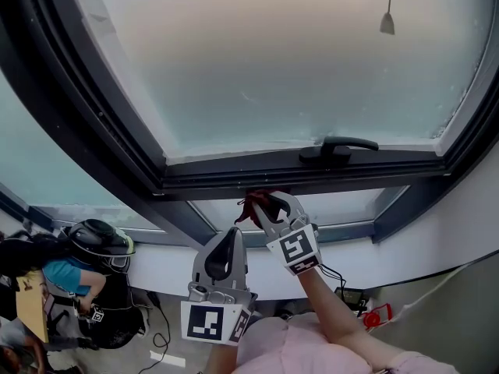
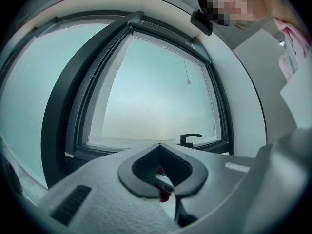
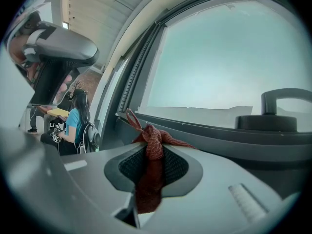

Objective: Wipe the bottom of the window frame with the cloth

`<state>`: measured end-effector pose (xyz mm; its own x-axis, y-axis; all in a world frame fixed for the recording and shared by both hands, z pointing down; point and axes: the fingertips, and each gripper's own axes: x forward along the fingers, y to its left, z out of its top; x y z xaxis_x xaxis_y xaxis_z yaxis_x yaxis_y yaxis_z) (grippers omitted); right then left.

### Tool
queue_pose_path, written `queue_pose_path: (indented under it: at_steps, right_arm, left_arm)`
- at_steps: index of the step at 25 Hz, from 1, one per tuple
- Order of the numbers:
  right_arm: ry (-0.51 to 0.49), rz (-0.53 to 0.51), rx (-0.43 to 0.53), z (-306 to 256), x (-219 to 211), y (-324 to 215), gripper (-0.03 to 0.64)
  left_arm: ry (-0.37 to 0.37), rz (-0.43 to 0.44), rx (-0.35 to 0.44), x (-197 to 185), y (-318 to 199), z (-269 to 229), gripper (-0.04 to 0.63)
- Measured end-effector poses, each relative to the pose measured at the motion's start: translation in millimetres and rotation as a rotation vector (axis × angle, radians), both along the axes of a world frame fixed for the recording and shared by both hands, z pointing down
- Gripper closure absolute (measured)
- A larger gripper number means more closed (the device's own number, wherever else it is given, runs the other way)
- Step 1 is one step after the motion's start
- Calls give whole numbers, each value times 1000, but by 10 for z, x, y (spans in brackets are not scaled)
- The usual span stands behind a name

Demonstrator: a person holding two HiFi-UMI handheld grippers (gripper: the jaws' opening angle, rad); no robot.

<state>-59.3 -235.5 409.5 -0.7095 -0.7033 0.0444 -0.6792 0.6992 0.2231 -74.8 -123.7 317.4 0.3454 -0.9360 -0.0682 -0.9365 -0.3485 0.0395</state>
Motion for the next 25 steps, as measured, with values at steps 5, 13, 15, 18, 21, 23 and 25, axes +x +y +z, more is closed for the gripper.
queue_pose_path:
  at_steps: [5,13,15,18,21,23,25]
  right_arm:
    - [-10,29,-3,-8,152,-7,541]
    - [-15,95,-1,-15,417,-27,540]
    - [-14,109,3,-15,494,-31,540]
    - [-14,136,5,-16,615,-36,540]
    - [-15,159,6,-18,721,-46,540]
    - [-16,171,7,-18,780,-52,540]
    - [-15,181,8,-18,834,-55,540]
  left_arm:
    - [-1,13,-1,69,36,9,601]
    - [6,41,3,142,49,11,601]
    - [8,54,4,172,46,13,601]
    - [12,68,4,205,44,11,601]
    - [15,78,5,228,38,12,601]
    - [17,84,4,239,34,19,601]
    - [19,87,2,244,32,26,601]
